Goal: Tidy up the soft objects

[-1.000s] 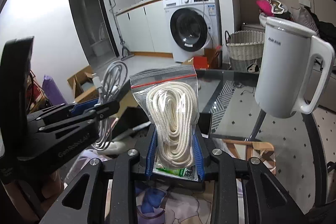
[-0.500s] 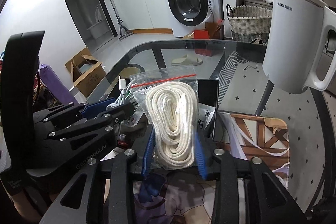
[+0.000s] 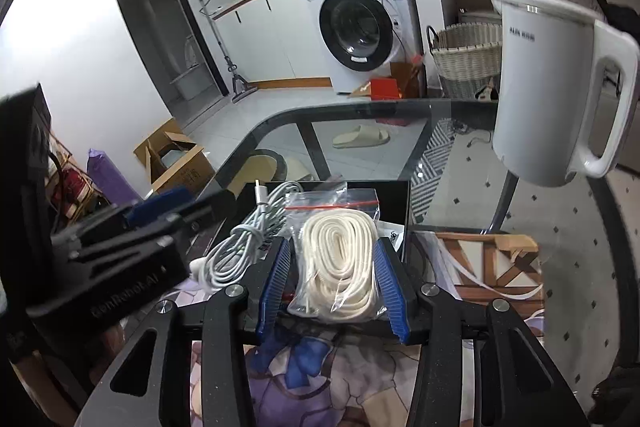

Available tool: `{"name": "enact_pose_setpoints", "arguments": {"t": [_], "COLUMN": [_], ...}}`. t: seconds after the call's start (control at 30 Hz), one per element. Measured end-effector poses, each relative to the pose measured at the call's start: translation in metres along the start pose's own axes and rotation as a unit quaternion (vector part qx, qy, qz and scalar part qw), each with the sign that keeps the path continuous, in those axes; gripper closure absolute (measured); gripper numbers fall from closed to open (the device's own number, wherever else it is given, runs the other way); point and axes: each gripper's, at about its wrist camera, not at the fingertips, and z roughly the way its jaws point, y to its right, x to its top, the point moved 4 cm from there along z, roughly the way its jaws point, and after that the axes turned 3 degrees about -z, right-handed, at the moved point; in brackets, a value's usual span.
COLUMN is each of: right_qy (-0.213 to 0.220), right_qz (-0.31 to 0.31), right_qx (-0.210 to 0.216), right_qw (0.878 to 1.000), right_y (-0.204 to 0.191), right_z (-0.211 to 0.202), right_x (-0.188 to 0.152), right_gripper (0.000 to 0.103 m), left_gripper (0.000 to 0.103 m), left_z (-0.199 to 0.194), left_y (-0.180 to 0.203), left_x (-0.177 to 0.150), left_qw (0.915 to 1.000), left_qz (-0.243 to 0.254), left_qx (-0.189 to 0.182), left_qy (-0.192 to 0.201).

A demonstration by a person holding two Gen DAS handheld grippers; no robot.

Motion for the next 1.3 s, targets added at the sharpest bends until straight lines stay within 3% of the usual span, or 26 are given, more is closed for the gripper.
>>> {"name": "enact_pose_setpoints", "arguments": {"t": [0.13,0.27,0.3,0.33,0.4,0.53,0.6,0.7,0.87,1.0,1.3], "right_qy": [0.016,0.042,0.056,0.063,0.085,0.125,0.152,0.172,0.222,0.205,0.238], "right_qz": [-0.033,-0.041,-0.044,-0.047,-0.056,-0.065,-0.057,-0.046,-0.046,-0.035,-0.038], "right_qx": [-0.004,-0.004,-0.003,-0.002,-0.01,-0.027,-0.032,-0.037,-0.065,-0.073,-0.078], "right_qw": [0.999,0.998,0.997,0.997,0.995,0.99,0.986,0.983,0.972,0.975,0.967], "right_y": [-0.015,-0.025,-0.028,-0.028,-0.032,-0.035,-0.034,-0.035,-0.033,-0.027,-0.028], "right_z": [-0.029,-0.064,-0.077,-0.083,-0.104,-0.13,-0.141,-0.146,-0.15,-0.137,-0.149], "right_x": [-0.007,-0.026,-0.032,-0.035,-0.048,-0.076,-0.096,-0.125,-0.154,-0.152,-0.146], "right_gripper": [0.057,0.029,0.026,0.021,0.014,0.003,0.002,0.001,0.001,0.001,0.001], "left_gripper": [0.049,0.044,0.041,0.028,0.012,0.002,0.0,0.0,0.0,0.0,0.0], "left_z": [-0.037,-0.078,-0.085,-0.093,-0.106,-0.136,-0.145,-0.155,-0.159,-0.153,-0.158], "left_y": [-0.001,0.003,0.004,0.004,0.003,-0.005,-0.011,-0.014,-0.009,-0.012,-0.013], "left_x": [-0.005,-0.018,-0.022,-0.029,-0.043,-0.079,-0.095,-0.12,-0.14,-0.141,-0.142], "left_qw": [0.9989,0.9948,0.994,0.9932,0.9922,0.9848,0.9827,0.9816,0.9771,0.9784,0.9758], "left_qz": [0.011,0.034,0.039,0.043,0.044,0.03,0.019,0.025,0.026,0.009,0.0], "left_qx": [0.014,0.002,0.001,0.005,0.015,0.044,0.047,0.022,0.025,0.027,0.031], "left_qy": [0.044,0.097,0.102,0.108,0.116,0.166,0.178,0.188,0.21,0.205,0.217]}}
